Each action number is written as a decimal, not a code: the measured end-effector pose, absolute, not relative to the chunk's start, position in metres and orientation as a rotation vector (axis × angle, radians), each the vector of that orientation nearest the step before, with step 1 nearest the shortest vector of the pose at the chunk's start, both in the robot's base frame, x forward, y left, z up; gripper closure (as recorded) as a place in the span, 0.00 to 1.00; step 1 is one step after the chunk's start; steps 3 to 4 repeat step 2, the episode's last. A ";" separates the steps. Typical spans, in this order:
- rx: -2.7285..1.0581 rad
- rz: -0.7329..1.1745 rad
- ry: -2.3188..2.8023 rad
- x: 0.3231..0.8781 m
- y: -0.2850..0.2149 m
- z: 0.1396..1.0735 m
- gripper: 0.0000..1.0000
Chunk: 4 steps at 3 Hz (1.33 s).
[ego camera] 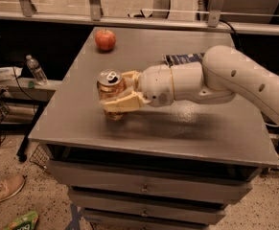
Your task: Pick orange can
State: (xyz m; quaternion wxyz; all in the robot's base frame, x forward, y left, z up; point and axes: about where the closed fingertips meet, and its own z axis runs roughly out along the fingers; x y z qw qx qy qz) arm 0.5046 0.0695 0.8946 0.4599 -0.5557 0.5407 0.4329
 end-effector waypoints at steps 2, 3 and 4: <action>-1.377 0.996 1.273 0.517 0.052 0.927 1.00; -1.377 0.996 1.273 0.517 0.052 0.927 1.00; -1.377 0.996 1.273 0.517 0.052 0.927 1.00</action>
Offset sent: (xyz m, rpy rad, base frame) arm 0.0092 -0.0144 0.0234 0.0059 -0.0603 -0.0109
